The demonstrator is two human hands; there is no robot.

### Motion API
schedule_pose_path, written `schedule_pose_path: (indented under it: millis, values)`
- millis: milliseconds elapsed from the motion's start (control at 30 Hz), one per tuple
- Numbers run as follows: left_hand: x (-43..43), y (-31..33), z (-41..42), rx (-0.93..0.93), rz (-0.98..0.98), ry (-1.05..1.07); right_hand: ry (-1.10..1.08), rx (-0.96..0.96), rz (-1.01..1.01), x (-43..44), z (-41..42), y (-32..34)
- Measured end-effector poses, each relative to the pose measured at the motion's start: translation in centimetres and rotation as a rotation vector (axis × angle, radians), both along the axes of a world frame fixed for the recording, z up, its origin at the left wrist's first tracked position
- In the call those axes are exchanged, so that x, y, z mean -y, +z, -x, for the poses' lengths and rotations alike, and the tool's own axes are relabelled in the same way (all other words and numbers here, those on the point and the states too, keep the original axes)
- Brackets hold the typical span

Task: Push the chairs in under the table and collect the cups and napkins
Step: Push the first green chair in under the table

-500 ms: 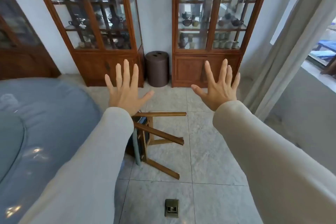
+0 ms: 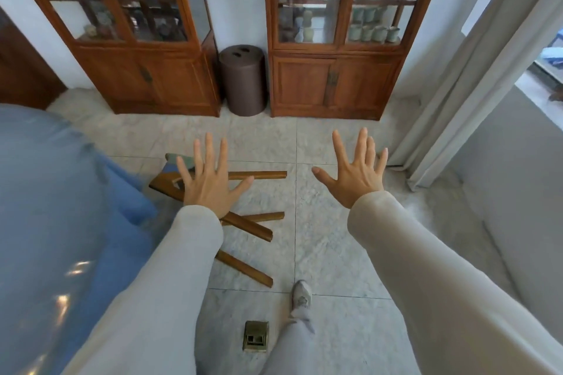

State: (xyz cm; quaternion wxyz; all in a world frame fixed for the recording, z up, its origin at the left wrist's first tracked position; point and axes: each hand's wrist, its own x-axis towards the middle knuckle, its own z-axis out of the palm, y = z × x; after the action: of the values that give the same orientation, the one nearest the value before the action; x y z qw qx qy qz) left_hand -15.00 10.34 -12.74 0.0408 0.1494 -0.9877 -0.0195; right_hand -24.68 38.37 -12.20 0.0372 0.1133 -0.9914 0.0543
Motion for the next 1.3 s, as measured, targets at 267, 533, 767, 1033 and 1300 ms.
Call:
schedule_pose_path:
  millis: [267,533,767,1033,1300]
  values:
    - [2.4,-4.6,16.4,0.080,-0.095,0.158,0.033,0.083,-0.028,2.1,18.9,-3.0]
    - [6.4,-5.5,29.4,0.147,-0.170,0.378,0.168,0.150,-0.078,6.8,35.4,-3.8]
    - [10.3,-7.2,38.0,0.156,-0.171,0.557,0.305,0.150,-0.110,12.9,50.1,-6.5]
    - [13.2,-10.6,48.9,0.118,-0.211,0.805,0.620,0.221,-0.160,22.7,65.3,-8.8]
    - [16.3,-10.8,49.3,0.080,-0.264,1.149,0.974,0.319,-0.171,36.4,69.8,-9.8]
